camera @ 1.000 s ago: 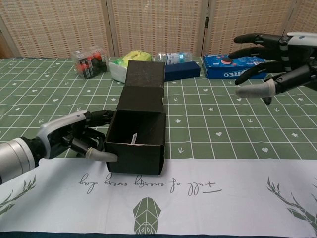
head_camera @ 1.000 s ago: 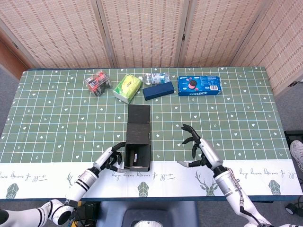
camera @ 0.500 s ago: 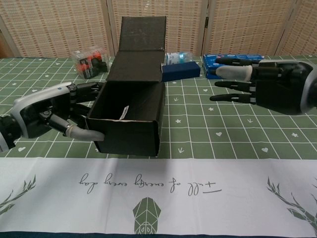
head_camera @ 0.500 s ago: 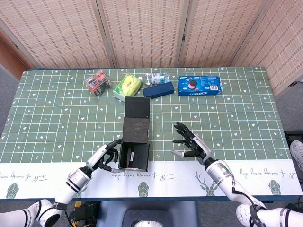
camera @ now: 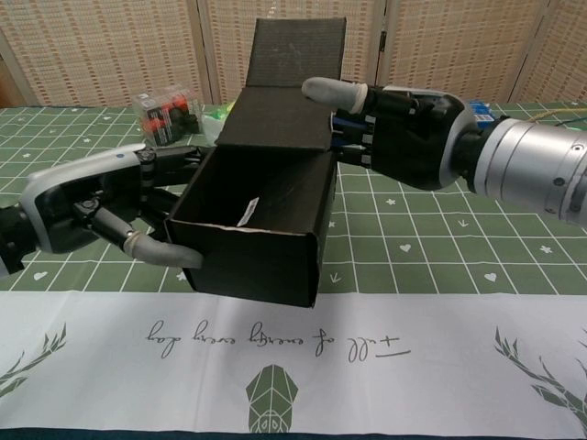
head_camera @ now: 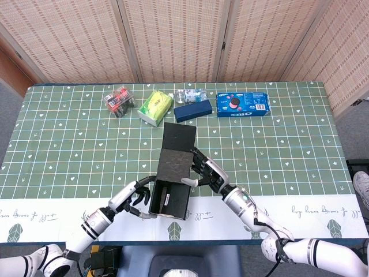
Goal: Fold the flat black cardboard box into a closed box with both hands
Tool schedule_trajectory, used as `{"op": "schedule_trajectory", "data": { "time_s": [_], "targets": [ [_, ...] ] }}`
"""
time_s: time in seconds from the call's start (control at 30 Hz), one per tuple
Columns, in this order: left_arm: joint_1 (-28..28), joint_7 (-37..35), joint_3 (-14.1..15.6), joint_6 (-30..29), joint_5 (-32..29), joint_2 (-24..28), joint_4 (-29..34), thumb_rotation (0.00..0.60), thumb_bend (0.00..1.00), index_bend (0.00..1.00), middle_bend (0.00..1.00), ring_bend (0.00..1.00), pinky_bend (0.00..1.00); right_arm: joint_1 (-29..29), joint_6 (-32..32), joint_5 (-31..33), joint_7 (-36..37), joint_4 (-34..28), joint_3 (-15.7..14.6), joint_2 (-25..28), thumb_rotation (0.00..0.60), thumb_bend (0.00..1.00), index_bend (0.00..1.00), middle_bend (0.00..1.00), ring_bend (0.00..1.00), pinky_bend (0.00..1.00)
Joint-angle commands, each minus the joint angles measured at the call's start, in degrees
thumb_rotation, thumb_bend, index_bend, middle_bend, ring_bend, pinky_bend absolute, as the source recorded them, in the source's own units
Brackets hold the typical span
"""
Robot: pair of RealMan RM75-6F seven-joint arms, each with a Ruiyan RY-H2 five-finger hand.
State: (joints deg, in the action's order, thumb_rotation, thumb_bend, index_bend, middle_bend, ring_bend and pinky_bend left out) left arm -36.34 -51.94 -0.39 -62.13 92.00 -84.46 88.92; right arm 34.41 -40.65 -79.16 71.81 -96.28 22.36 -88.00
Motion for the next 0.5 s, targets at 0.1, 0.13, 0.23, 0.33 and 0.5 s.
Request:
{"op": "schedule_trajectory", "data": {
  "time_s": [0.1, 0.13, 0.23, 0.33, 0.5],
  "targets": [
    [-0.3, -2.5, -0.3, 1.7, -2.3, 0.9, 0.2, 0.6, 0.11, 0.26, 0.3, 0.64, 0.87, 0.8, -6.1, -9.5, 4.5, 1.2, -3.0, 0.1, 0.6, 0.0, 0.0, 0.0, 0.02, 0.17],
    [-0.3, -2.9, -0.3, 2.0, -2.6, 1.1, 0.2, 0.6, 0.11, 0.26, 0.3, 0.64, 0.87, 1.0, -7.4, -11.1, 4.9, 1.6, -3.7, 0.3, 0.6, 0.0, 0.0, 0.0, 0.02, 0.16],
    [-0.4, -4.3, -0.2, 2.7, -3.0, 1.7, 0.3, 0.6, 0.11, 0.26, 0.3, 0.64, 0.87, 1.6, -9.8, -13.9, 5.2, 2.2, -5.3, 0.9, 0.6, 0.0, 0.0, 0.0, 0.02, 0.16],
    [-0.6, -5.6, -0.2, 3.3, -3.2, 2.5, 0.6, 0.6, 0.11, 0.26, 0.3, 0.63, 0.87, 2.7, -11.4, -16.2, 3.2, 2.8, -7.0, 2.1, 0.6, 0.0, 0.0, 0.0, 0.02, 0.16],
    [-0.6, -6.0, -0.1, 3.7, -3.4, 3.3, 0.8, 0.6, 0.11, 0.26, 0.3, 0.63, 0.87, 4.3, -12.0, -18.5, -2.6, 2.1, -9.2, 5.3, 0.6, 0.0, 0.0, 0.0, 0.02, 0.16]
  ]
}}
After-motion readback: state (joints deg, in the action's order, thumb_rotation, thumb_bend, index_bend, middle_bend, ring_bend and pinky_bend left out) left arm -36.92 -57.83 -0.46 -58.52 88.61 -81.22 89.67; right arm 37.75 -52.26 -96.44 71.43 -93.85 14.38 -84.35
